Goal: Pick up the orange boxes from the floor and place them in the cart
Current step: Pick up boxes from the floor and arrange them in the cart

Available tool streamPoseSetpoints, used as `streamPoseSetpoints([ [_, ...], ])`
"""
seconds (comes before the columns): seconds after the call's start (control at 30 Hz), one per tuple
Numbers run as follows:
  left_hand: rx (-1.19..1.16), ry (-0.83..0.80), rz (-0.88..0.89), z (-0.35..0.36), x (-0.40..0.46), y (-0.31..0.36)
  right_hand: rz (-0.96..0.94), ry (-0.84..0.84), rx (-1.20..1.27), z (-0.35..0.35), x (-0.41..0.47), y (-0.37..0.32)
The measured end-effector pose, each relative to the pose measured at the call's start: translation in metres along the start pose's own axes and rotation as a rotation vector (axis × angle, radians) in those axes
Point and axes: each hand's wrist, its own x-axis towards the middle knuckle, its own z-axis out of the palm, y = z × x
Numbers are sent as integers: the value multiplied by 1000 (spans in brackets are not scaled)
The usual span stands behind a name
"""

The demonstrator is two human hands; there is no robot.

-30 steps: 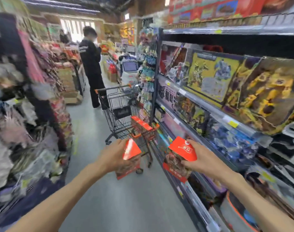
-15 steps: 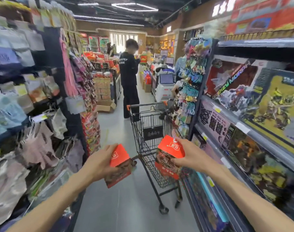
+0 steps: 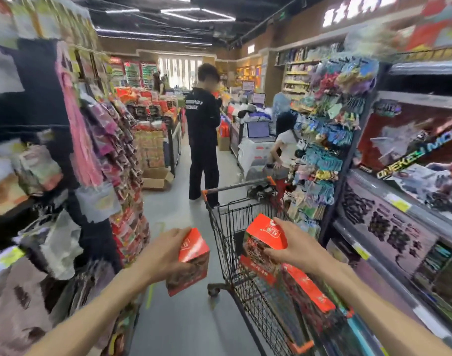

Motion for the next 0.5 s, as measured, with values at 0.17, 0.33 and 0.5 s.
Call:
streamPoseSetpoints([
  [0.17, -5, -71, 129, -6, 118, -22, 124, 20, 60, -5, 76, 23],
  [0.33, -49, -87, 317, 21, 239, -12, 245, 73, 46, -3, 139, 74],
  [0.5, -31, -125, 485, 66, 357, 22, 327, 128, -1, 7, 198, 149],
])
